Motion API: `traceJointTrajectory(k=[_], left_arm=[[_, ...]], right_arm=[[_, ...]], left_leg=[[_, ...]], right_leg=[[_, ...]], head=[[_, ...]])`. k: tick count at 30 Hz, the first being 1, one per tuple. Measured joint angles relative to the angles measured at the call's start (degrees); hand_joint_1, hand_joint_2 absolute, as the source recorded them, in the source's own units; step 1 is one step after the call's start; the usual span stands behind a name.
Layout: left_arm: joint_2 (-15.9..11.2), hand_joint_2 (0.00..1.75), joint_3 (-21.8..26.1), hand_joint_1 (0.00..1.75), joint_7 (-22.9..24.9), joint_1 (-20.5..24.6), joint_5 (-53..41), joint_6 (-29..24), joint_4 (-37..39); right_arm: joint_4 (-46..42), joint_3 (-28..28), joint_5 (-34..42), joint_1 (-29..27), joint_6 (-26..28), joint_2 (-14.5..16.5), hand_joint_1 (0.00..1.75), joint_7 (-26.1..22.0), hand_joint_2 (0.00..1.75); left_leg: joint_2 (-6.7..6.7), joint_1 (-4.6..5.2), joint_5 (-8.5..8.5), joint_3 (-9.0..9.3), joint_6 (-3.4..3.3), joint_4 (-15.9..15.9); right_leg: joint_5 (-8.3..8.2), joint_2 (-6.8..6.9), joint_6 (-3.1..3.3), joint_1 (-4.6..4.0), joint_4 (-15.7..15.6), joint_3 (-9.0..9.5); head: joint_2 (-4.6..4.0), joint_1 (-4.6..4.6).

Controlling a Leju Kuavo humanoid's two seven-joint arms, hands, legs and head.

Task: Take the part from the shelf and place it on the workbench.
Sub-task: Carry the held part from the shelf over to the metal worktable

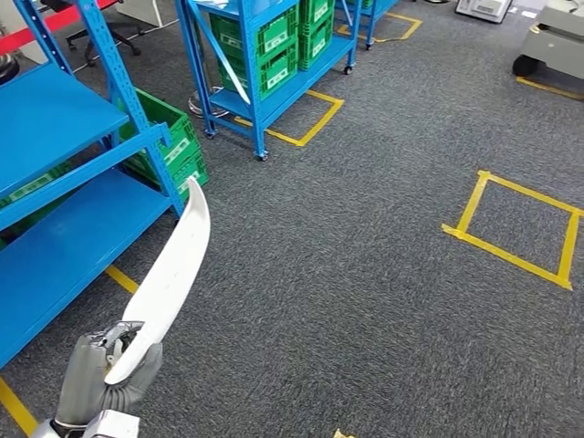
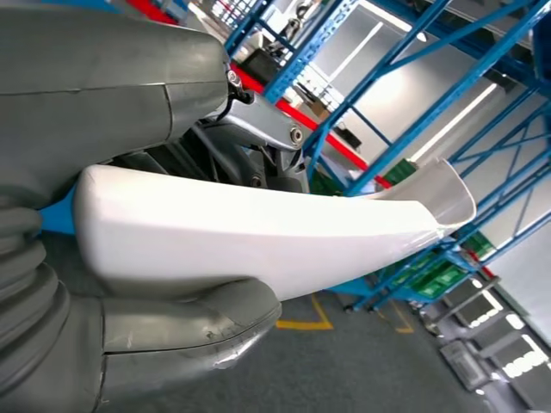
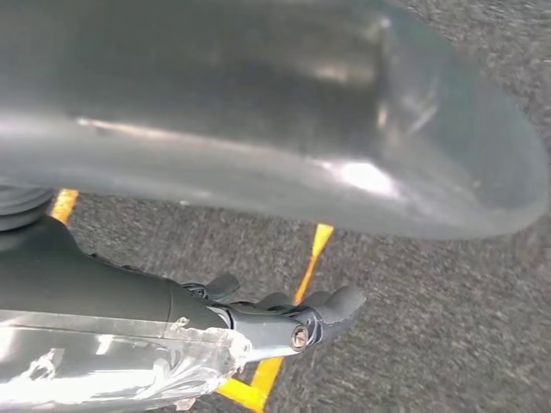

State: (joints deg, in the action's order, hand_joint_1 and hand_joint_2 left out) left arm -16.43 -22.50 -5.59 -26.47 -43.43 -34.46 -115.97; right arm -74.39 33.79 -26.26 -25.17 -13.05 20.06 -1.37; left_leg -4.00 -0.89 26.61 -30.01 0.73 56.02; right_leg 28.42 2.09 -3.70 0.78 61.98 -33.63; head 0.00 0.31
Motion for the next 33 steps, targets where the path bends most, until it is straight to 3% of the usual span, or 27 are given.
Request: traceJointTrajectory(k=[2, 4, 6, 9, 10, 11, 13, 15, 16, 18, 19, 20, 22, 24, 25, 26, 27, 28, 30, 32, 33], left_arm=[[0.4, 1.75, 0.7, 1.69, -1.4, -0.3, 1.7, 0.1, -0.2], [0.9, 1.75, 1.3, 1.69, -2.7, -0.5, 3.0, 0.5, -0.4], [1.3, 1.75, 1.9, 1.69, -3.9, -0.8, 4.2, 1.1, -0.6], [1.9, 1.75, 2.9, 1.69, -5.0, -1.2, 5.2, 1.9, -0.9], [2.1, 1.75, 3.2, 1.69, -5.2, -1.4, 5.4, 2.1, -0.9], [2.3, 1.75, 3.4, 1.69, -5.5, -1.5, 5.5, 2.3, -0.9], [2.8, 1.75, 3.9, 1.69, -6.3, -1.7, 5.9, 2.9, -0.9], [3.3, 1.75, 4.5, 1.69, -7.5, -1.7, 6.4, 4.1, -1.0], [3.6, 1.75, 4.9, 1.69, -8.2, -1.8, 6.7, 4.8, -1.1], [4.5, 1.75, 5.9, 1.69, -9.8, -1.8, 7.4, 6.5, -1.3], [5.0, 1.75, 6.4, 1.69, -10.5, -1.7, 7.9, 7.2, -1.4], [5.5, 1.75, 6.8, 1.69, -11.2, -1.7, 8.3, 7.8, -1.4], [6.5, 1.75, 7.5, 1.69, -12.0, -1.7, 8.8, 8.6, -1.5], [7.2, 1.75, 8.1, 1.69, -12.4, -1.8, 9.1, 9.0, -1.6], [7.5, 1.75, 8.3, 1.69, -12.5, -1.8, 9.2, 9.0, -1.6], [7.7, 1.75, 8.5, 1.69, -12.6, -1.8, 9.3, 9.2, -1.6], [8.0, 1.75, 8.7, 1.69, -12.7, -1.9, 9.3, 9.4, -1.6], [8.3, 1.75, 8.9, 1.69, -12.9, -1.9, 9.5, 9.6, -1.6], [8.9, 1.75, 9.3, 1.69, -13.3, -1.9, 9.9, 10.3, -1.6], [9.3, 1.75, 9.7, 1.69, -13.8, -1.9, 10.5, 10.9, -1.6], [9.5, 1.75, 9.9, 1.69, -14.1, -1.9, 10.8, 11.2, -1.7]], right_arm=[[-0.4, -0.2, 0.0, 0.2, -0.1, 0.0, 0.0, -0.6, 0.0], [-0.8, -0.2, 0.3, 0.1, -0.2, 0.0, 0.0, -1.5, 0.0], [-1.5, -0.2, 1.1, 0.1, -0.4, 0.0, 0.0, -2.2, 0.0], [-2.8, -0.3, 2.4, 0.5, -0.5, 0.1, 0.0, -2.6, 0.0], [-3.1, -0.3, 2.9, 0.6, -0.5, 0.1, 0.0, -2.8, 0.0], [-3.4, -0.3, 3.7, 0.7, -0.5, 0.1, 0.0, -3.1, 0.0], [-4.5, -0.4, 6.6, 0.8, -0.4, 0.1, 0.0, -4.4, 0.0], [-6.7, -0.9, 10.4, 1.3, -0.3, 0.1, 0.0, -6.4, 0.0], [-8.1, -1.2, 12.3, 1.7, -0.3, 0.1, 0.0, -7.4, 0.0], [-11.3, -1.8, 15.8, 2.7, -0.6, 0.0, 0.0, -8.6, 0.0], [-12.7, -2.0, 17.5, 3.0, -1.0, 0.1, 0.0, -8.8, 0.0], [-14.1, -2.2, 19.2, 3.2, -1.4, 0.1, 0.0, -8.9, 0.0], [-16.2, -2.5, 21.8, 3.5, -2.2, 0.0, 0.0, -9.0, 0.0], [-17.7, -2.8, 22.9, 4.0, -2.6, 0.0, 0.0, -9.0, 0.0], [-18.1, -2.9, 23.1, 4.2, -2.7, 0.0, 0.0, -9.0, 0.0], [-18.5, -3.0, 23.2, 4.2, -2.8, 0.0, 0.0, -9.1, 0.0], [-18.8, -3.1, 23.5, 4.2, -2.9, 0.0, 0.0, -9.2, 0.0], [-19.1, -3.2, 23.9, 4.1, -3.1, 0.0, 0.0, -9.3, 0.0], [-19.9, -3.4, 25.2, 4.0, -3.9, 0.0, 0.0, -9.2, 0.0], [-20.8, -3.9, 26.9, 3.9, -4.6, 0.0, 0.0, -8.2, 0.0], [-21.1, -4.2, 27.8, 3.9, -4.7, 0.0, 0.0, -7.6, 0.0]], left_leg=[[-0.77, 0.16, 0.23, 0.36, 0.8, 0.1], [-1.38, 0.05, 0.27, 0.62, 1.54, -0.1], [-0.14, -0.14, 1.57, 0.21, 2.12, 1.2], [2.98, -0.1, 6.89, -4.05, 2.2, 10.6], [3.33, -0.06, 8.1, -5.78, 2.1, 13.9], [3.5, 0.0, 8.2, -6.88, 1.94, 15.8], [3.88, 0.11, 5.27, -6.28, 1.48, 13.5], [5.8, 0.18, 1.13, -3.23, 0.79, 6.3], [6.89, 0.16, 0.07, -1.99, 0.59, 3.3], [8.08, 0.31, -0.22, -1.16, 0.33, 0.7], [7.6, 0.39, -0.25, -1.12, 0.22, 0.4], [7.05, 0.42, -0.48, -1.05, -0.06, 0.1], [5.83, 0.34, -0.87, -0.75, -0.72, -0.5], [4.48, 0.41, -0.92, -0.64, -1.08, -0.7], [3.74, 0.45, -0.9, -0.65, -1.12, -0.7], [3.02, 0.46, -0.87, -0.66, -1.14, -0.7], [2.36, 0.44, -0.83, -0.63, -1.11, -0.7], [1.74, 0.39, -0.77, -0.54, -1.0, -0.7], [0.62, 0.38, -0.48, -0.24, -0.53, -0.6], [-0.27, 0.57, -0.07, 0.02, 0.19, -0.2], [-0.68, 0.63, -0.01, 0.1, 0.55, -0.1]], right_leg=[[-0.86, 0.72, 0.74, -0.14, -3.1, 1.62], [-1.06, -0.33, 1.73, -0.28, -3.0, 1.38], [-1.37, -1.26, 2.5, -0.2, -3.1, 1.37], [-1.83, -2.84, 3.23, -0.26, -3.2, 1.18], [-1.9, -3.47, 3.34, -0.37, -3.2, 1.08], [-1.94, -4.15, 3.39, -0.48, -3.2, 1.03], [-1.97, -5.57, 3.38, -0.59, -3.2, 1.1], [-2.04, -6.99, 3.18, -0.61, -3.1, 1.16], [-2.11, -7.68, 2.96, -0.56, -3.0, 0.96], [-2.41, -8.94, 2.22, -0.28, -2.9, 0.27], [-2.61, -9.52, 1.79, -0.04, -3.1, -0.16], [-2.68, -9.34, 1.45, 0.07, -3.0, -0.46], [-1.11, -6.68, 0.98, -0.17, -0.8, -1.82], [2.89, -3.49, 0.63, -0.39, 5.9, -5.02], [4.73, -2.9, 0.42, -0.33, 9.8, -6.83], [5.68, -2.65, 0.23, -0.22, 12.5, -8.0], [5.46, -2.49, 0.05, -0.1, 13.0, -8.06], [4.22, -2.24, -0.09, 0.03, 11.1, -6.84], [0.82, -0.64, -0.32, 0.2, 3.0, -2.06], [-1.01, 0.53, 0.12, 0.2, -2.6, 1.24], [-1.16, 0.52, 0.52, 0.09, -3.2, 1.5]], head=[[0.0, 0.1], [0.0, 0.15], [0.0, 0.2], [0.0, 0.38], [0.0, 0.39], [0.0, 0.39], [0.0, 0.37], [0.0, 0.36], [0.0, 0.36], [0.0, 0.34], [0.0, 0.37], [0.0, 0.37], [0.0, 0.18], [0.0, 0.01], [0.0, -0.01], [0.0, 0.01], [0.0, 0.0], [0.0, -0.01], [0.0, -0.02], [0.0, 0.16], [0.0, 0.26]])
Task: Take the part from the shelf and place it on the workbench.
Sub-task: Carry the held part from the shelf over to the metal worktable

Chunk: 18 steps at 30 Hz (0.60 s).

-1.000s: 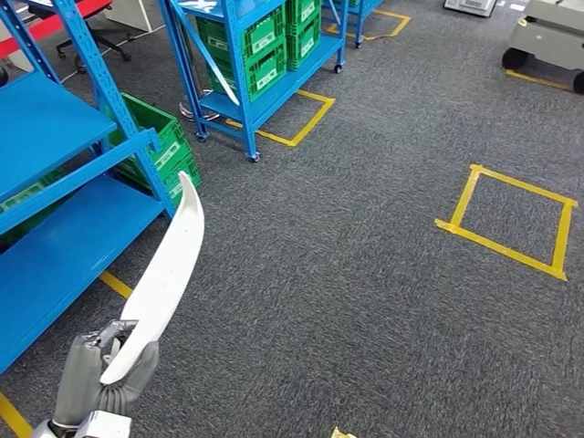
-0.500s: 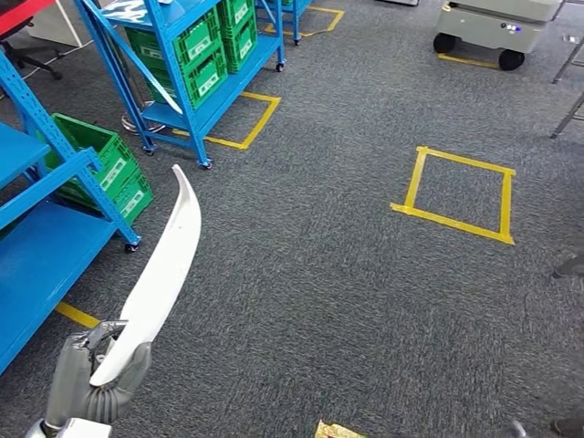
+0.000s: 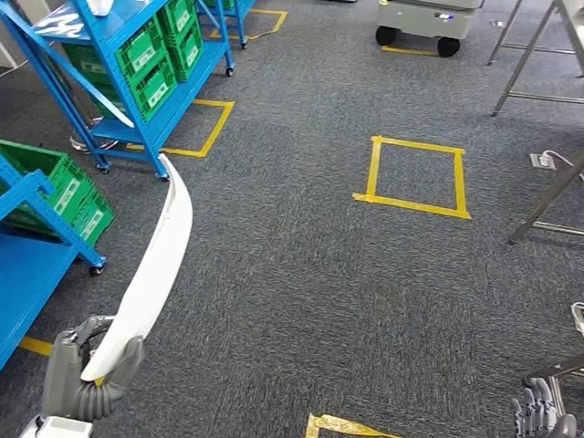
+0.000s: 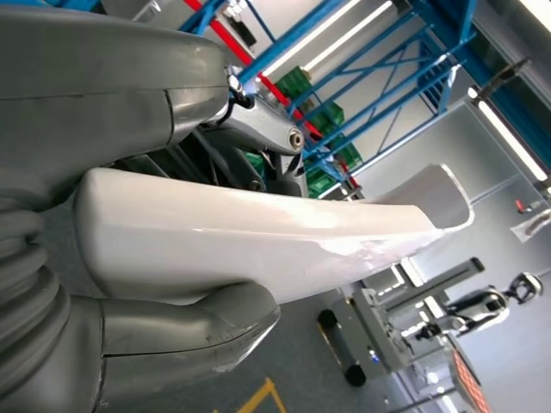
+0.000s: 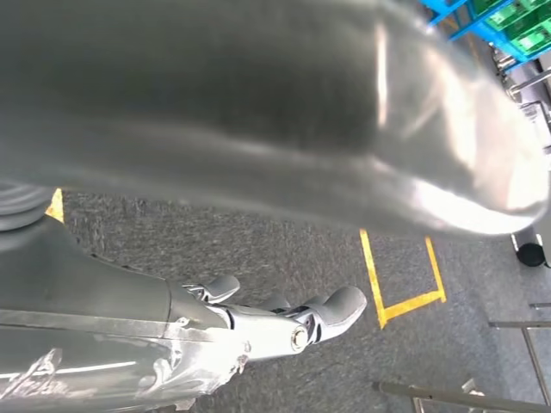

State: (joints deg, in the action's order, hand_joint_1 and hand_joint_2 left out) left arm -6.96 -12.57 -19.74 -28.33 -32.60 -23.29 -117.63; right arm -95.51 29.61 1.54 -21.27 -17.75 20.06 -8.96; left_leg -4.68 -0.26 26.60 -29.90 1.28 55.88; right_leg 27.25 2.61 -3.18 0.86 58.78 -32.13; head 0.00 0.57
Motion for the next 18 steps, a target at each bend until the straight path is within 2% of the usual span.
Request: traceJointTrajectory(k=[2, 4, 6, 7, 8, 9, 10, 11, 12, 13, 14, 15, 17, 18], left_arm=[[0.3, 1.75, 0.3, 1.69, -0.6, 0.1, 0.8, 0.3, 0.0], [0.5, 1.75, 0.4, 1.69, -1.0, 0.1, 1.5, 0.5, -0.1], [0.5, 1.75, 0.6, 1.69, -1.3, 0.1, 2.1, 0.4, -0.1], [0.6, 1.75, 0.7, 1.69, -1.4, 0.1, 2.3, 0.4, 0.0], [0.6, 1.75, 0.7, 1.69, -1.4, 0.1, 2.4, 0.4, 0.0], [0.6, 1.75, 0.8, 1.69, -1.5, 0.1, 2.5, 0.4, 0.0], [0.6, 1.75, 0.8, 1.69, -1.5, 0.1, 2.6, 0.4, 0.0], [0.6, 1.75, 0.8, 1.69, -1.5, 0.1, 2.6, 0.4, 0.0], [0.7, 1.75, 0.8, 1.69, -1.5, 0.1, 2.8, 0.4, 0.0], [0.7, 1.75, 0.8, 1.69, -1.5, 0.1, 3.1, 0.3, 0.0], [0.6, 1.75, 0.7, 1.69, -1.5, 0.1, 3.4, 0.1, 0.0], [0.6, 1.75, 0.7, 1.69, -1.5, 0.2, 3.9, -0.2, 0.0], [0.2, 1.75, 0.2, 1.69, -1.3, 0.5, 5.0, -1.2, 0.0], [-0.1, 1.75, -0.2, 1.69, -1.2, 0.6, 5.5, -1.9, 0.0]], right_arm=[[-0.3, -0.2, 1.1, -0.2, 0.3, -0.1, 0.0, 1.2, 0.0], [-0.3, -0.2, 1.0, -0.4, 1.1, -0.1, 0.0, 2.0, 0.0], [0.2, -0.1, 0.3, -0.2, 1.9, -0.1, 0.0, 2.4, 0.0], [0.6, 0.0, -0.1, -0.1, 2.1, -0.1, 0.0, 2.4, 0.0], [1.0, 0.0, -0.3, -0.1, 2.2, -0.1, 0.0, 2.4, 0.0], [1.4, 0.0, -0.4, -0.1, 2.3, -0.1, 0.0, 2.4, 0.0], [1.7, 0.1, -0.5, -0.1, 2.4, -0.2, 0.0, 2.4, 0.0], [2.0, 0.1, -0.9, -0.1, 2.5, -0.2, 0.0, 2.5, 0.0], [2.4, 0.2, -1.8, 0.0, 2.9, -0.2, 0.0, 2.7, 0.0], [3.0, 0.4, -3.3, 0.1, 3.4, -0.2, 0.0, 3.1, 0.0], [4.0, 0.7, -5.6, 0.4, 4.1, -0.2, 0.0, 3.6, 0.0], [5.6, 1.3, -8.8, 0.6, 5.0, -0.3, 0.0, 4.1, 0.0], [10.8, 3.0, -16.9, 0.8, 6.3, -0.6, 0.0, 5.7, 0.0], [13.8, 4.3, -21.2, 0.7, 6.6, -0.7, 0.0, 7.0, 0.0]], left_leg=[[-0.62, -0.22, 0.06, 0.19, 0.67, 0.0], [0.82, -0.51, 1.66, -0.43, 1.24, 1.8], [3.26, -0.61, 5.49, -3.42, 1.42, 8.3], [3.88, -0.58, 7.34, -5.52, 1.36, 12.5], [4.16, -0.54, 8.4, -7.28, 1.24, 15.8], [4.29, -0.47, 8.19, -8.12, 1.04, 17.2], [4.47, -0.38, 6.83, -7.85, 0.78, 16.3], [4.92, -0.3, 4.64, -6.5, 0.48, 13.2], [6.04, -0.24, 2.34, -4.61, 0.16, 9.1], [7.24, -0.27, 0.84, -2.81, -0.14, 5.3], [8.22, -0.28, 0.06, -1.54, -0.28, 2.5], [8.84, -0.28, -0.03, -0.91, -0.38, 1.0], [8.18, -0.31, 0.05, -0.65, -0.61, 0.2], [7.69, -0.39, -0.13, -0.47, -0.89, -0.2]], right_leg=[[-0.24, -1.15, 0.91, -0.15, 0.1, -0.36], [-0.51, -2.08, 1.67, -0.09, 0.0, -0.42], [-0.73, -3.06, 2.16, -0.06, -0.1, -0.46], [-0.8, -3.63, 2.29, -0.14, -0.1, -0.6], [-0.85, -4.26, 2.37, -0.23, -0.1, -0.73], [-0.89, -4.93, 2.42, -0.31, -0.1, -0.78], [-0.92, -5.64, 2.43, -0.35, -0.1, -0.76], [-0.95, -6.36, 2.4, -0.36, -0.1, -0.7], [-0.99, -7.06, 2.33, -0.31, -0.1, -0.66], [-1.0, -7.72, 2.2, -0.38, 0.0, -0.73], [-1.08, -8.32, 1.97, -0.37, 0.0, -0.92], [-1.2, -8.86, 1.67, -0.34, -0.1, -1.15], [-1.48, -9.79, 0.88, -0.26, -0.5, -1.62], [-1.33, -9.34, 0.59, -0.29, -0.4, -1.78]], head=[[0.0, 0.16], [0.0, 0.23], [0.0, 0.39], [0.0, 0.44], [0.0, 0.45], [0.0, 0.46], [0.0, 0.45], [0.0, 0.45], [0.0, 0.46], [0.0, 0.45], [0.0, 0.44], [0.0, 0.44], [0.0, 0.43], [0.0, 0.41]])
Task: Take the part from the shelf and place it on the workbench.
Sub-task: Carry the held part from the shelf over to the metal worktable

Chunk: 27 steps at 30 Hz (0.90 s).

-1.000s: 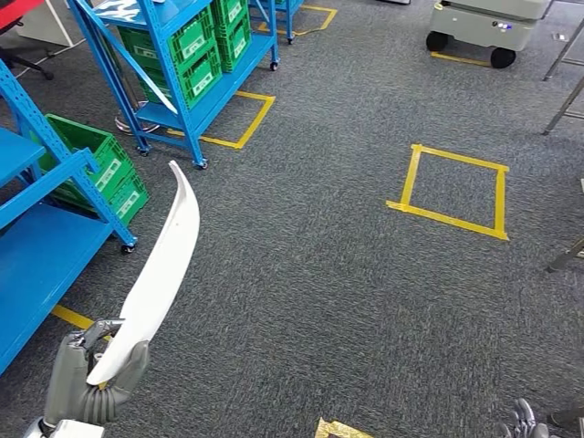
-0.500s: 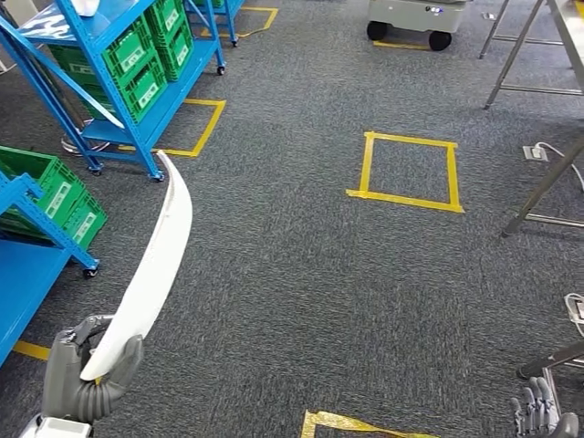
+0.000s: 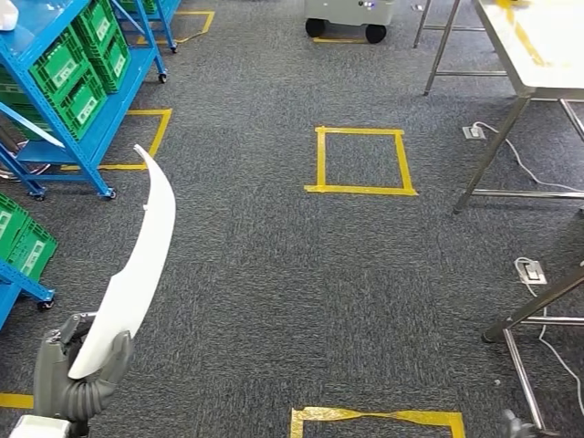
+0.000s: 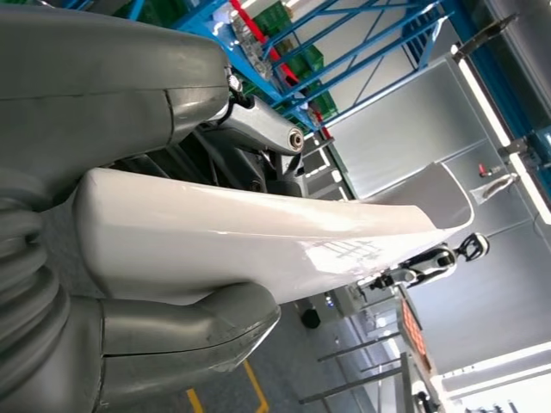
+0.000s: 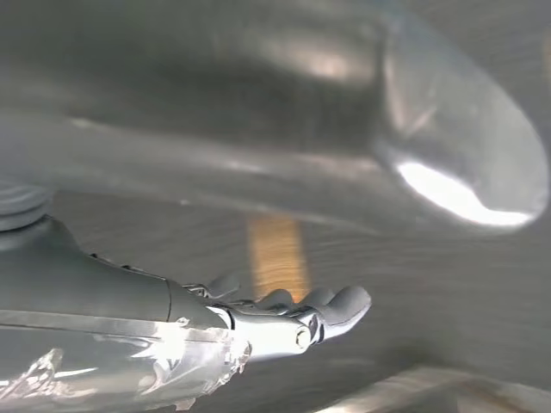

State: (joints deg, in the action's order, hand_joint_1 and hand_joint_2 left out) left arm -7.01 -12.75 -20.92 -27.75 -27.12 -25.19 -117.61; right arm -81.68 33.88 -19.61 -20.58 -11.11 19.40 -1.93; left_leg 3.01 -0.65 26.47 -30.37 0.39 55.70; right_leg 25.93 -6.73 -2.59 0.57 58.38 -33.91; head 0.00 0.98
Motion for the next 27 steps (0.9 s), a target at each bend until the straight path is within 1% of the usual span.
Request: traceJointTrajectory(k=[1, 2, 3, 4, 5, 6, 7, 8, 9, 10, 11, 12, 14, 15, 16, 17, 18, 19, 20, 21, 22, 23, 24, 25, 26, 27], left_arm=[[-0.3, 1.75, -0.4, 1.69, 0.1, 0.1, 0.4, -0.8, 0.0], [-0.5, 1.75, -0.8, 1.69, 0.2, 0.1, 0.8, -1.7, 0.1], [-0.7, 1.75, -1.3, 1.69, 0.3, 0.0, 1.3, -2.5, 0.2], [-1.0, 1.75, -1.7, 1.69, 0.4, -0.1, 1.9, -3.2, 0.3], [-1.3, 1.75, -2.0, 1.69, 0.4, -0.1, 2.6, -3.5, 0.4], [-1.6, 1.75, -2.4, 1.69, 0.3, -0.1, 3.2, -3.6, 0.6], [-1.8, 1.75, -2.7, 1.69, 0.3, 0.0, 3.5, -3.5, 0.7], [-2.0, 1.75, -3.0, 1.69, 0.3, 0.2, 3.7, -3.4, 0.8], [-2.3, 1.75, -3.3, 1.69, 0.3, 0.3, 3.7, -3.2, 0.9], [-2.4, 1.75, -3.5, 1.69, 0.2, 0.5, 3.7, -3.1, 1.0], [-2.6, 1.75, -3.7, 1.69, 0.0, 0.6, 3.7, -2.9, 1.0], [-2.8, 1.75, -3.8, 1.69, -0.3, 0.8, 3.8, -2.7, 1.0], [-2.8, 1.75, -3.9, 1.69, -1.1, 1.3, 3.7, -1.4, 1.0], [-2.7, 1.75, -3.9, 1.69, -1.4, 1.5, 3.7, -0.5, 1.1], [-2.5, 1.75, -3.8, 1.69, -1.7, 1.6, 3.6, 0.3, 1.1], [-2.4, 1.75, -3.7, 1.69, -1.9, 1.6, 3.7, 0.8, 1.1], [-2.4, 1.75, -3.5, 1.69, -2.1, 1.3, 3.9, 0.9, 1.1], [-2.4, 1.75, -3.4, 1.69, -2.4, 1.0, 4.1, 0.9, 1.0], [-2.4, 1.75, -3.3, 1.69, -2.6, 0.6, 4.3, 0.9, 1.0], [-2.4, 1.75, -3.2, 1.69, -2.7, 0.3, 4.5, 0.9, 1.0], [-2.4, 1.75, -3.1, 1.69, -2.7, 0.2, 4.5, 0.9, 1.0], [-2.4, 1.75, -3.1, 1.69, -2.8, 0.1, 4.6, 0.8, 1.0], [-2.4, 1.75, -3.1, 1.69, -2.8, 0.0, 4.6, 0.8, 1.0], [-2.4, 1.75, -3.0, 1.69, -2.8, -0.1, 4.6, 0.6, 1.0], [-2.4, 1.75, -3.0, 1.69, -2.8, -0.2, 4.7, 0.5, 1.0], [-2.4, 1.75, -2.9, 1.69, -2.9, -0.3, 4.8, 0.3, 1.0]], right_arm=[[2.8, 1.3, -3.4, -0.3, 0.1, 0.0, 0.0, 1.8, 0.0], [5.1, 2.3, -5.6, -0.8, 0.0, 0.1, 0.0, 3.9, 0.0], [6.7, 2.8, -6.4, -1.7, 0.0, 0.3, 0.0, 6.1, 0.0], [7.7, 2.8, -6.2, -2.8, 0.2, 0.4, 0.0, 8.1, 0.0], [8.3, 2.4, -5.5, -3.9, 0.5, 0.5, 0.0, 9.7, 0.0], [8.7, 1.9, -4.8, -5.0, 0.8, 0.6, 0.0, 10.9, 0.0], [8.9, 1.4, -4.3, -5.7, 1.2, 0.6, 0.0, 11.3, 0.0], [9.1, 1.2, -4.0, -6.0, 1.3, 0.6, 0.0, 11.1, 0.0], [9.3, 1.2, -3.9, -6.1, 1.3, 0.6, 0.0, 10.2, 0.0], [9.6, 1.4, -4.2, -5.7, 0.9, 0.6, 0.0, 8.7, 0.0], [10.1, 1.8, -4.6, -5.0, 0.4, 0.6, 0.0, 6.5, 0.0], [10.7, 2.4, -5.1, -3.9, -0.3, 0.6, 0.0, 3.8, 0.0], [12.6, 4.9, -6.4, -1.2, -2.0, 0.6, 0.0, -2.4, 0.0], [13.7, 6.4, -7.0, 0.2, -2.9, 0.6, 0.0, -5.3, 0.0], [14.7, 8.0, -7.6, 1.6, -3.9, 0.6, 0.0, -7.9, 0.0], [15.6, 9.6, -8.2, 2.8, -5.1, 0.6, 0.0, -10.1, 0.0], [16.2, 10.9, -8.6, 4.0, -6.1, 0.6, 0.0, -11.6, 0.0], [16.6, 12.1, -9.0, 5.0, -7.0, 0.6, 0.0, -12.7, 0.0], [16.9, 13.1, -9.3, 5.7, -7.6, 0.6, 0.0, -13.2, 0.0], [17.2, 14.0, -9.4, 6.3, -8.0, 0.6, 0.0, -13.4, 0.0], [17.5, 14.6, -9.5, 6.6, -8.2, 0.5, 0.0, -13.5, 0.0], [17.7, 15.2, -9.6, 6.8, -8.4, 0.5, 0.0, -13.6, 0.0], [17.9, 15.5, -9.8, 6.9, -8.5, 0.5, 0.0, -13.6, 0.0], [18.0, 15.8, -10.1, 7.1, -8.6, 0.5, 0.0, -13.7, 0.0], [18.2, 15.9, -10.7, 7.3, -8.8, 0.5, 0.0, -13.7, 0.0], [18.3, 16.0, -11.5, 7.4, -8.9, 0.5, 0.0, -13.5, 0.0]], left_leg=[[-0.53, -0.08, -0.16, 0.2, -0.34, -0.4], [-1.12, -0.12, -0.26, 0.37, -0.65, -0.7], [-1.72, 0.02, -0.23, 0.47, -0.87, -0.7], [-2.37, 0.15, -0.15, 0.51, -1.02, -0.7], [-3.07, 0.25, -0.08, 0.55, -1.06, -0.7], [-3.81, 0.32, 0.01, 0.62, -1.05, -0.7], [-4.51, 0.34, 0.13, 0.72, -0.97, -0.6], [-5.21, 0.33, 0.28, 0.89, -0.82, -0.6], [-5.91, 0.36, 0.5, 1.13, -0.57, -0.5], [-6.57, 0.48, 0.81, 1.34, -0.26, -0.4], [-7.17, 0.59, 1.09, 1.54, 0.08, -0.3], [-7.74, 0.71, 1.28, 1.71, 0.4, -0.1], [-8.68, 0.66, 1.4, 1.91, 0.96, -0.1], [-8.43, 0.54, 1.61, 1.92, 1.29, 0.1], [-7.52, 0.42, 2.37, 1.6, 1.59, 0.9], [-6.26, 0.33, 3.75, 0.74, 1.85, 2.9], [-4.86, 0.27, 5.64, -0.76, 2.02, 6.1], [-3.98, 0.26, 7.65, -2.72, 2.06, 10.2], [-3.6, 0.26, 9.06, -4.65, 2.06, 13.9], [-3.42, 0.26, 9.49, -5.98, 2.01, 16.3], [-3.31, 0.26, 8.68, -6.31, 1.9, 16.5], [-3.14, 0.26, 6.89, -5.56, 1.76, 14.5], [-2.66, 0.23, 4.63, -3.95, 1.6, 10.9], [-1.58, 0.18, 2.74, -2.14, 1.42, 6.9], [-0.62, 0.09, 1.54, -0.68, 1.3, 3.6], [0.16, 0.07, 1.04, 0.2, 1.17, 1.5]], right_leg=[[0.8, 1.16, -0.23, -0.1, 1.0, -0.53], [2.26, 2.73, -0.37, -0.19, 3.2, -1.49], [4.27, 4.45, -0.47, -0.22, 6.7, -3.17], [6.32, 5.49, -0.62, -0.2, 10.7, -5.16], [7.69, 5.95, -0.75, -0.17, 14.1, -6.83], [8.01, 6.15, -0.87, -0.13, 15.8, -7.68], [7.21, 6.3, -0.96, -0.1, 15.2, -7.34], [5.57, 6.6, -1.01, -0.06, 12.5, -5.82], [3.7, 7.52, -1.04, -0.02, 8.3, -3.45], [2.22, 8.49, -0.94, -0.01, 4.6, -1.21], [1.22, 9.14, -0.68, -0.02, 1.8, 0.43], [0.77, 9.43, -0.35, -0.07, 0.5, 1.21], [0.51, 8.31, 0.5, -0.21, 0.4, 0.96], [0.38, 7.8, 0.84, -0.19, 0.3, 0.83], [0.22, 7.37, 1.19, -0.11, 0.2, 0.77], [0.05, 6.94, 1.52, 0.02, 0.2, 0.75], [-0.06, 6.47, 1.73, 0.08, 0.1, 0.64], [-0.16, 5.94, 1.9, 0.08, 0.1, 0.5], [-0.21, 5.35, 1.99, 0.04, 0.1, 0.38], [-0.26, 4.76, 2.03, -0.01, 0.1, 0.31], [-0.3, 4.21, 2.03, -0.04, 0.1, 0.29], [-0.35, 3.65, 1.97, -0.04, 0.1, 0.31], [-0.41, 3.09, 1.86, -0.01, 0.1, 0.33], [-0.5, 2.52, 1.69, -0.03, 0.2, 0.29], [-0.59, 1.96, 1.46, -0.06, 0.3, 0.13], [-0.72, 1.44, 1.17, -0.06, 0.3, -0.07]], head=[[0.0, -0.16], [0.0, -0.29], [0.0, -0.41], [0.0, -0.5], [0.0, -0.49], [0.0, -0.49], [0.0, -0.5], [0.0, -0.5], [0.0, -0.51], [0.0, -0.49], [0.0, -0.4], [0.0, -0.32], [0.0, -0.2], [0.0, -0.2], [0.0, -0.12], [0.0, -0.04], [0.0, 0.11], [0.0, 0.22], [0.0, 0.26], [0.0, 0.28], [0.0, 0.27], [0.0, 0.27], [0.0, 0.28], [0.0, 0.28], [0.0, 0.25], [0.0, 0.23]])
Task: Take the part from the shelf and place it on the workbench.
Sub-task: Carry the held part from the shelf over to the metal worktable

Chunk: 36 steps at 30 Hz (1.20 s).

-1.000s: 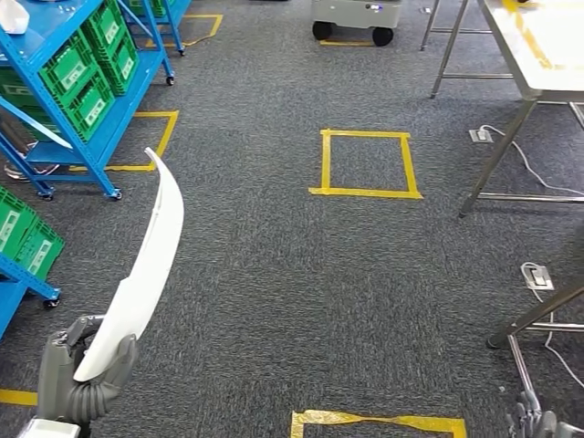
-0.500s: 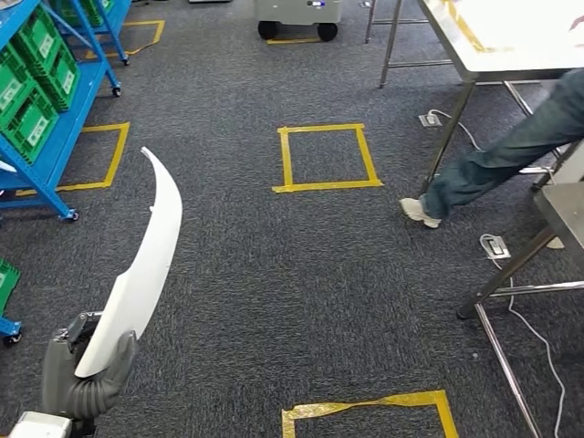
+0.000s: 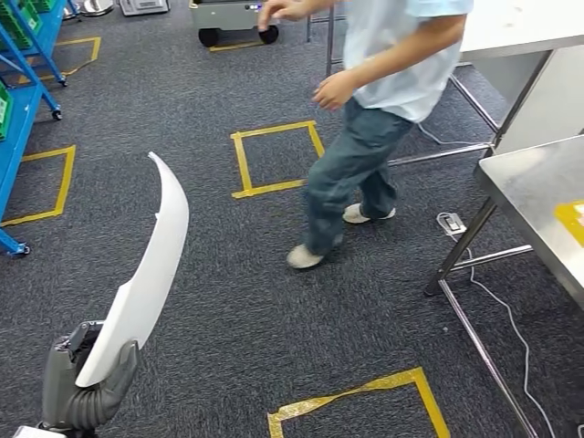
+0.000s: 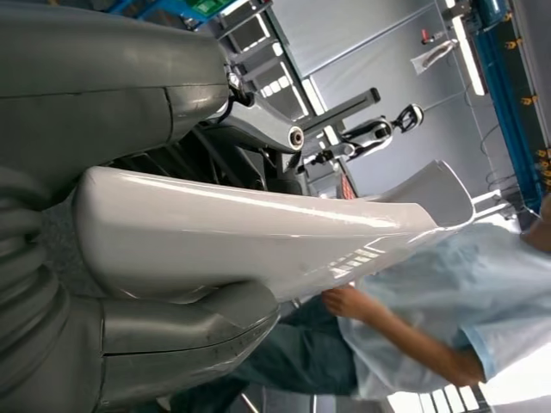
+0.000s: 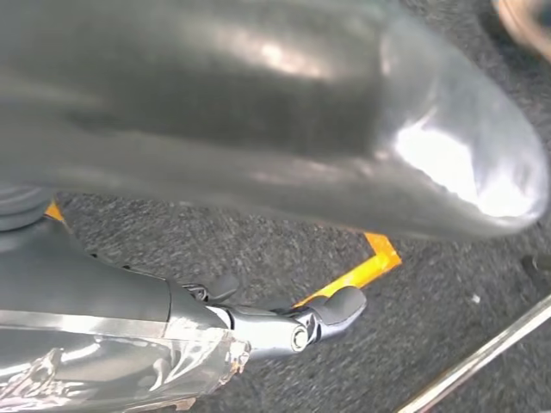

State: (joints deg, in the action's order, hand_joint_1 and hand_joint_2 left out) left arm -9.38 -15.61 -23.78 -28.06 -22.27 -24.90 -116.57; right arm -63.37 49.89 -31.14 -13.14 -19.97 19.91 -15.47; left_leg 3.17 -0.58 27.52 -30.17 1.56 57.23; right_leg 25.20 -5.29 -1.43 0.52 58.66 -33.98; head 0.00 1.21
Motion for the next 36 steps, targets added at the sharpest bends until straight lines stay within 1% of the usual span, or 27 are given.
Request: traceJointTrajectory(k=[1, 3, 5, 7, 8, 9, 10, 11, 12, 14, 15, 16, 18, 20, 21, 23, 24, 25, 26, 27, 29, 30, 31, 33, 34, 35, 36], left_arm=[[0.0, 1.75, 0.2, 1.69, -0.1, -0.2, 0.3, -0.2, 0.0], [0.0, 1.75, 0.6, 1.69, -0.2, -0.9, 0.9, -0.7, -0.2], [0.0, 1.75, 1.1, 1.69, -0.4, -1.9, 1.1, -1.0, -0.5], [0.0, 1.75, 1.6, 1.69, -0.4, -2.9, 1.2, -1.1, -0.8], [0.0, 1.75, 1.9, 1.69, -0.3, -3.3, 1.1, -1.1, -0.9], [0.0, 1.75, 2.2, 1.69, -0.1, -3.6, 1.1, -1.0, -0.9], [0.0, 1.75, 2.3, 1.69, 0.0, -3.8, 1.1, -0.9, -0.9], [0.0, 1.75, 2.4, 1.69, 0.1, -3.9, 1.0, -0.8, -1.0], [0.0, 1.75, 2.5, 1.69, 0.1, -4.0, 1.0, -0.8, -1.0], [0.0, 1.75, 2.5, 1.69, 0.2, -4.1, 0.9, -0.8, -1.1], [0.0, 1.75, 2.5, 1.69, 0.2, -4.1, 0.9, -0.8, -1.2], [0.1, 1.75, 2.5, 1.69, 0.2, -4.1, 0.8, -0.8, -1.3], [0.1, 1.75, 2.6, 1.69, 0.2, -4.0, 0.8, -0.8, -1.5], [0.1, 1.75, 2.5, 1.69, 0.2, -4.0, 0.8, -0.8, -1.7], [0.1, 1.75, 2.6, 1.69, 0.2, -4.0, 0.9, -0.8, -1.7], [0.0, 1.75, 2.5, 1.69, 0.2, -4.0, 1.0, -0.7, -1.8], [0.0, 1.75, 2.5, 1.69, 0.2, -3.9, 1.0, -0.7, -1.8], [-0.1, 1.75, 2.4, 1.69, 0.3, -3.8, 1.1, -0.7, -1.8], [-0.1, 1.75, 2.3, 1.69, 0.3, -3.7, 1.1, -0.7, -1.8], [-0.2, 1.75, 2.3, 1.69, 0.4, -3.6, 1.1, -0.6, -1.8], [-0.3, 1.75, 2.2, 1.69, 0.5, -3.3, 1.2, -0.6, -1.8], [-0.4, 1.75, 2.1, 1.69, 0.5, -3.2, 1.3, -0.6, -1.8], [-0.5, 1.75, 2.1, 1.69, 0.5, -3.1, 1.3, -0.6, -1.8], [-0.6, 1.75, 2.0, 1.69, 0.6, -2.9, 1.4, -0.7, -1.8], [-0.6, 1.75, 2.0, 1.69, 0.6, -2.9, 1.5, -0.6, -1.8], [-0.6, 1.75, 1.9, 1.69, 0.6, -2.8, 1.5, -0.6, -1.8], [-0.6, 1.75, 1.9, 1.69, 0.6, -2.8, 1.5, -0.6, -1.8]], right_arm=[[0.3, 0.1, -0.9, 0.1, 0.1, 0.0, 0.0, 0.4, 0.0], [1.3, 0.8, -3.3, 0.2, 1.0, 0.0, 0.0, 2.0, 0.0], [2.9, 1.7, -5.3, 0.1, 2.5, -0.1, 0.0, 4.3, 0.0], [3.9, 2.0, -5.1, -0.3, 4.2, -0.1, 0.0, 7.1, 0.0], [4.1, 1.8, -4.0, -0.7, 5.0, 0.0, 0.0, 8.9, 0.0], [4.1, 1.2, -2.5, -1.3, 5.9, 0.0, 0.0, 10.6, 0.0], [4.0, 0.4, -0.9, -2.1, 6.7, 0.0, 0.0, 12.2, 0.0], [3.8, -0.5, 0.7, -3.0, 7.3, 0.0, 0.0, 13.6, 0.0], [3.3, -1.6, 2.0, -3.9, 7.8, 0.0, 0.0, 14.5, 0.0], [2.3, -3.6, 3.8, -5.4, 8.2, 0.0, 0.0, 15.6, 0.0], [1.9, -4.6, 4.3, -5.7, 8.3, 0.1, 0.0, 15.9, 0.0], [1.6, -5.3, 4.6, -6.0, 8.3, 0.1, 0.0, 16.0, 0.0], [1.0, -6.3, 4.8, -6.4, 8.3, 0.1, 0.0, 16.2, 0.0], [0.6, -6.9, 4.9, -6.8, 8.2, 0.1, 0.0, 16.0, 0.0], [0.4, -7.1, 4.7, -6.9, 7.9, 0.2, 0.0, 15.6, 0.0], [0.2, -7.2, 4.0, -6.6, 7.1, 0.2, 0.0, 14.1, 0.0], [0.2, -7.2, 3.5, -6.4, 6.6, 0.2, 0.0, 13.3, 0.0], [0.2, -7.2, 3.0, -6.2, 6.0, 0.2, 0.0, 12.7, 0.0], [0.2, -7.2, 2.5, -6.1, 5.5, 0.2, 0.0, 12.2, 0.0], [0.2, -7.2, 2.2, -6.0, 5.1, 0.2, 0.0, 11.9, 0.0], [0.0, -7.3, 2.0, -6.0, 4.6, 0.2, 0.0, 11.8, 0.0], [-0.2, -7.3, 2.0, -6.1, 4.5, 0.2, 0.0, 11.9, 0.0], [-0.4, -7.3, 2.0, -6.2, 4.4, 0.2, 0.0, 12.0, 0.0], [-0.6, -7.4, 2.0, -6.6, 4.3, 0.2, 0.0, 12.2, 0.0], [-0.7, -7.4, 2.0, -6.9, 4.3, 0.2, 0.0, 12.3, 0.0], [-0.9, -7.5, 2.0, -7.1, 4.2, 0.2, 0.0, 12.4, 0.0], [-1.1, -7.6, 2.0, -7.3, 4.2, 0.2, 0.0, 12.7, 0.0]], left_leg=[[0.34, 0.03, 0.01, 0.29, -0.18, -0.9], [-0.62, 0.07, -0.24, 0.41, -0.81, -1.3], [-1.77, 0.02, -0.6, 0.57, -1.64, -1.7], [-2.97, 0.2, -0.63, 0.58, -2.13, -1.9], [-3.63, 0.32, -0.59, 0.55, -2.24, -1.8], [-4.27, 0.41, -0.55, 0.56, -2.28, -1.8], [-4.84, 0.46, -0.49, 0.6, -2.29, -1.8], [-5.38, 0.47, -0.41, 0.69, -2.24, -1.8], [-5.87, 0.46, -0.29, 0.9, -2.13, -1.8], [-6.76, 0.66, 0.07, 1.33, -1.63, -1.7], [-7.19, 0.79, 0.22, 1.51, -1.34, -1.6], [-7.63, 0.9, 0.3, 1.63, -1.06, -1.5], [-8.29, 0.77, 0.48, 1.83, -0.44, -1.5], [-6.93, 0.55, 2.0, 1.32, 0.26, 0.1], [-5.74, 0.46, 3.66, 0.23, 0.52, 2.6], [-4.01, 0.39, 7.56, -3.46, 0.66, 10.3], [-3.76, 0.37, 8.67, -5.17, 0.66, 13.6], [-3.66, 0.37, 8.66, -6.09, 0.61, 15.2], [-3.55, 0.35, 7.42, -5.94, 0.53, 14.6], [-3.22, 0.28, 5.3, -4.72, 0.44, 11.8], [-1.21, -0.02, 1.29, -1.09, 0.31, 3.8], [-0.28, -0.12, 0.37, 0.14, 0.24, 0.9], [0.31, -0.14, 0.12, 0.74, 0.11, -0.6], [-0.29, 0.01, 0.14, 0.75, -0.45, -1.2], [-0.86, 0.01, -0.04, 0.77, -0.86, -1.4], [-1.45, 0.0, -0.19, 0.81, -1.31, -1.5], [-2.1, -0.02, -0.28, 0.84, -1.7, -1.7]], right_leg=[[-0.17, -0.51, -0.36, 0.02, -0.1, -0.21], [-0.47, -1.25, -1.1, 0.2, -0.4, -0.71], [1.1, 0.53, -1.56, 0.07, 1.7, -1.95], [5.14, 3.49, -1.74, -0.07, 8.4, -4.88], [7.07, 4.28, -1.83, -0.06, 12.4, -6.61], [8.12, 4.64, -1.9, -0.04, 15.3, -7.71], [8.11, 4.83, -1.95, -0.03, 16.1, -7.75], [7.04, 5.07, -1.97, -0.01, 14.4, -6.51], [5.35, 5.57, -1.97, 0.01, 10.6, -4.2], [2.81, 7.51, -1.74, -0.03, 2.7, 0.46], [2.28, 8.04, -1.5, -0.06, 0.6, 1.73], [2.21, 8.14, -1.19, -0.15, -0.1, 2.06], [2.02, 6.98, -0.46, -0.23, -0.1, 1.78], [1.8, 6.12, 0.27, -0.08, -0.2, 1.75], [1.63, 5.68, 0.57, 0.04, -0.3, 1.86], [1.39, 4.59, 0.95, 0.04, -0.3, 1.56], [1.32, 3.94, 1.02, 0.02, -0.3, 1.41], [1.26, 3.26, 1.02, 0.0, -0.3, 1.33], [1.19, 2.55, 0.97, 0.01, -0.3, 1.33], [1.13, 1.87, 0.87, 0.05, -0.3, 1.38], [1.01, 0.58, 0.5, 0.03, -0.2, 1.33], [0.91, 0.03, 0.21, 0.0, -0.1, 1.13], [0.77, -0.48, -0.13, -0.01, -0.1, 0.86], [0.36, -1.42, -0.91, 0.14, -0.5, 0.3], [0.46, -1.08, -1.2, 0.18, -0.3, 0.04], [1.19, -0.01, -1.43, 0.14, 0.6, -0.53], [2.66, 1.46, -1.59, 0.06, 2.7, -1.6]], head=[[0.0, -0.01], [0.0, -0.02], [0.0, -0.25], [0.0, -0.49], [0.0, -0.54], [0.0, -0.52], [0.0, -0.54], [0.0, -0.55], [0.0, -0.56], [0.0, -0.52], [0.0, -0.43], [0.0, -0.37], [0.0, -0.3], [0.0, -0.18], [0.0, -0.09], [0.0, 0.08], [0.0, 0.05], [0.0, 0.07], [0.0, 0.05], [0.0, 0.06], [0.0, 0.07], [0.0, 0.05], [0.0, 0.04], [0.0, 0.02], [0.0, 0.01], [0.0, -0.13], [0.0, -0.25]])
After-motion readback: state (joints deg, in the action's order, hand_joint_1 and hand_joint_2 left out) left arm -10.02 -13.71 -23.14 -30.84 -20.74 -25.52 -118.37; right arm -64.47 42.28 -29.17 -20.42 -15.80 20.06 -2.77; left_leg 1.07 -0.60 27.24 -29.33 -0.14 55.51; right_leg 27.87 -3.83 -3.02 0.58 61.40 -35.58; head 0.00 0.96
